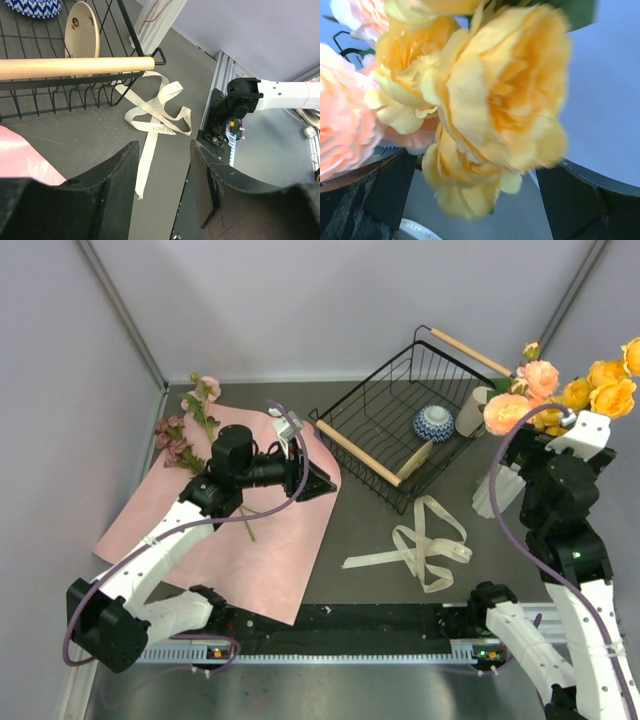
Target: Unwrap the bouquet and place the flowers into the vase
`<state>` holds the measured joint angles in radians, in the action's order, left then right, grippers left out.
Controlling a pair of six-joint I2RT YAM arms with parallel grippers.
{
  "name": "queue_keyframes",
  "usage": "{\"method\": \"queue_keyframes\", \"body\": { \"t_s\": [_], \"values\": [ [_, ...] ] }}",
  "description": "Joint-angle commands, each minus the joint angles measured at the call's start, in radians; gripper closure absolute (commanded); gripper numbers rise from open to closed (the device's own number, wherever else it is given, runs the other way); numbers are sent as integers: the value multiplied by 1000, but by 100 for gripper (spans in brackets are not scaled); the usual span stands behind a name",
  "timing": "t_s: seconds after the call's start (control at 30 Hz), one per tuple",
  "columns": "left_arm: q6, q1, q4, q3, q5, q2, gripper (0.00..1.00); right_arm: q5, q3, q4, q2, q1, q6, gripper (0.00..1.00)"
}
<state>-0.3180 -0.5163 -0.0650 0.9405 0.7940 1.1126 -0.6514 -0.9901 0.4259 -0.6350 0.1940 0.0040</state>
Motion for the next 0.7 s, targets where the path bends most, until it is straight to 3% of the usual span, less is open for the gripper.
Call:
{"method": "queue_keyframes", "body": {
  "t_s": [0.0, 0.17, 0.43, 0.6, 0.67],
  "values": [
    [19, -4, 14, 32, -7, -7, 49, 27, -157, 261, 1, -5, 143, 1],
    [26, -2, 8, 35, -25, -5, 49, 157, -271, 463, 35, -7, 269, 1],
    [40, 5, -6, 26, -87, -26, 48, 563, -190, 475, 191, -7, 286, 1],
    [37, 18, -7, 14, -176, -43, 47, 993, -57, 420, 182, -5, 361, 1],
    [27, 27, -16, 9, -222, -54, 47, 1189, 20, 309, 169, -5, 416, 1]
  ]
}}
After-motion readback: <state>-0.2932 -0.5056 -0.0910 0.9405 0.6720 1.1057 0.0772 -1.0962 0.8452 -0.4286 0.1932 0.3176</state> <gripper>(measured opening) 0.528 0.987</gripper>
